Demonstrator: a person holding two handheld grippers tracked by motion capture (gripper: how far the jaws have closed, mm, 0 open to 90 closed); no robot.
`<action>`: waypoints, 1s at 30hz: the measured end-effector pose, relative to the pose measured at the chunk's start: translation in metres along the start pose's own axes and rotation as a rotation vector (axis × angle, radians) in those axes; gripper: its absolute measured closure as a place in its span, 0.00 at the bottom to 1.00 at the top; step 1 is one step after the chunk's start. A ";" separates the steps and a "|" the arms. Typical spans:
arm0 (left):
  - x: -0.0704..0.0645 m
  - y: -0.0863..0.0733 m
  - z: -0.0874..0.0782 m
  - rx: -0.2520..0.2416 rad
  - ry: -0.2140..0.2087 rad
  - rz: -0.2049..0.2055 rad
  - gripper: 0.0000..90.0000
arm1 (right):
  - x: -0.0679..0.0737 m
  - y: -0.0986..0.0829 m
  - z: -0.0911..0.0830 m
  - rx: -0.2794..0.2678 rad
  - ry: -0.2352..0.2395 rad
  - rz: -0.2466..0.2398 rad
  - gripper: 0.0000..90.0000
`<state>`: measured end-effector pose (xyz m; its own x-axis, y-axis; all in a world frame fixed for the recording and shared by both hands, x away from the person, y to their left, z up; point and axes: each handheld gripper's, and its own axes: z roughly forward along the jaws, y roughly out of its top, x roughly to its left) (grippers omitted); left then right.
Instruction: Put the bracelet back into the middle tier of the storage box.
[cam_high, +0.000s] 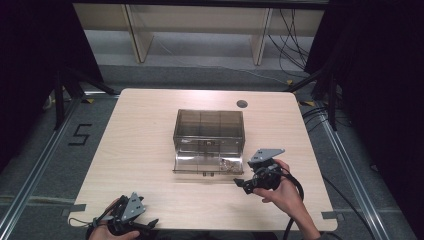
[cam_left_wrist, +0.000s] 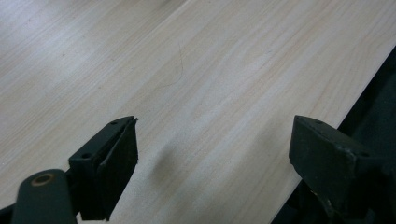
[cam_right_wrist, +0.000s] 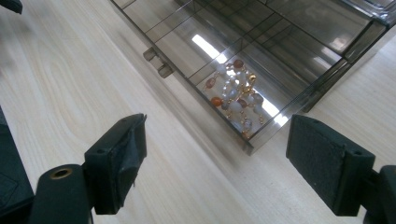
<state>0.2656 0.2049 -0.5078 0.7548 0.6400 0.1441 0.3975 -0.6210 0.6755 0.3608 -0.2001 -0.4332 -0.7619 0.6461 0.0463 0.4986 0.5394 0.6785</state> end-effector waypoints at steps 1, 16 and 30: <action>0.000 0.000 0.000 0.000 0.002 0.000 0.17 | 0.001 -0.001 0.002 -0.014 0.009 0.005 0.24; -0.001 -0.001 0.001 -0.013 0.002 -0.017 0.17 | 0.004 -0.008 0.004 -0.025 0.010 -0.013 0.24; -0.002 -0.001 0.002 -0.001 -0.010 -0.008 0.17 | 0.007 -0.020 0.008 -0.032 0.013 0.016 0.24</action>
<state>0.2650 0.2035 -0.5097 0.7566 0.6404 0.1319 0.4027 -0.6154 0.6775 0.3487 -0.2022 -0.4521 -0.7592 0.6475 0.0665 0.4975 0.5114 0.7007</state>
